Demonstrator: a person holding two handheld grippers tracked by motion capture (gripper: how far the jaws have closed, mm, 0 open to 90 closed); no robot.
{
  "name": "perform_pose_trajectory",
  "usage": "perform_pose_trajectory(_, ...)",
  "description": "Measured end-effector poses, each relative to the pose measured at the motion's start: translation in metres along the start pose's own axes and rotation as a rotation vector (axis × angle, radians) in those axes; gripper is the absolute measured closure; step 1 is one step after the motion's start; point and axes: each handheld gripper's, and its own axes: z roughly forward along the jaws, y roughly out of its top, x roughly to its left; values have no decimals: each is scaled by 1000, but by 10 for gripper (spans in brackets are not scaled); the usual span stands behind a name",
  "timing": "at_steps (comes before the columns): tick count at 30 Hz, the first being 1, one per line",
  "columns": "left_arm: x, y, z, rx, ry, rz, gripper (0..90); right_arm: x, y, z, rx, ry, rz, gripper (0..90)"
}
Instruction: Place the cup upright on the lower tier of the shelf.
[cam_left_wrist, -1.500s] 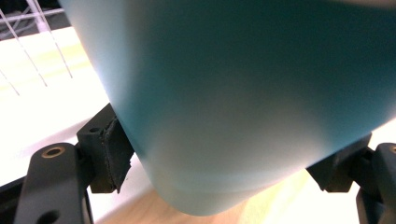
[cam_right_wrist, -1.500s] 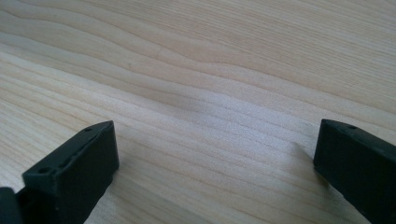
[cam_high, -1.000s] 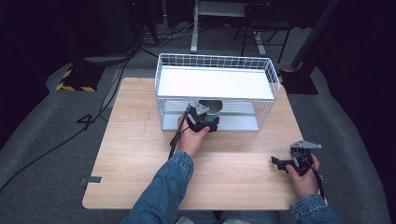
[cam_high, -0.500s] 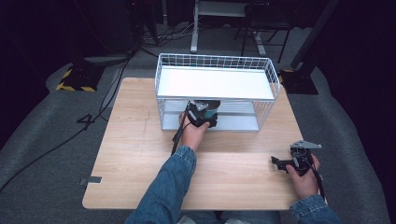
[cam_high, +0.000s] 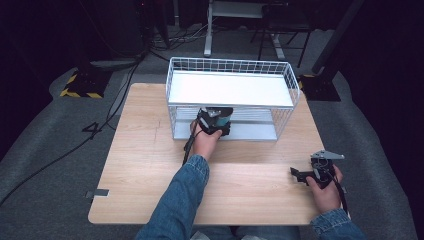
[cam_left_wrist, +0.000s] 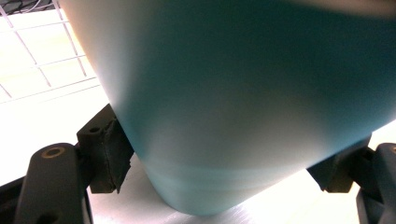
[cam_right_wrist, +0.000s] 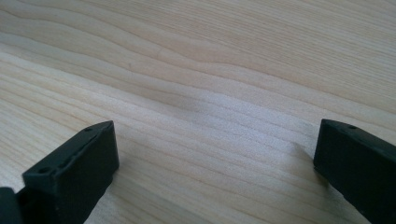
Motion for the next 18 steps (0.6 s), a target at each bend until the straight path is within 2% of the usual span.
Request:
perform_pose_trajectory(1, -2, -1, 0, -10, 23, -19, 212, 0, 0, 0, 0, 0, 0, 2)
perform_pose_trajectory(3, -2, -1, 0, -17, 26, -19, 211, 0, 0, 0, 0, 0, 0, 2)
perform_pose_trajectory(5, -2, -2, -1, -11, 40, -6, 211, 0, 0, 0, 0, 0, 0, 2)
perform_pose_trajectory(10, -3, -2, 0, -4, 46, 21, 207, 0, 0, 0, 0, 0, 0, 2)
perform_pose_trajectory(12, -4, -1, 1, -21, 41, -3, 172, 0, 0, 0, 0, 0, 0, 2)
perform_pose_trajectory(13, -4, -1, 1, -21, 41, -3, 161, 0, 0, 0, 0, 0, 0, 2)
perform_pose_trajectory(14, -8, -2, 0, -24, 87, -46, 156, 0, 0, 0, 0, 0, 0, 2)
perform_pose_trajectory(15, -4, 0, 2, -24, 1, 19, 154, 0, 0, 0, 0, 0, 0, 2)
perform_pose_trajectory(16, -4, 0, 2, -24, 1, 19, 155, 0, 0, 0, 0, 0, 0, 2)
perform_pose_trajectory(17, -7, 0, -1, -9, 42, 9, 154, 0, 0, 0, 0, 0, 0, 2)
perform_pose_trajectory(18, -7, 0, -1, -9, 42, 9, 155, 0, 0, 0, 0, 0, 0, 2)
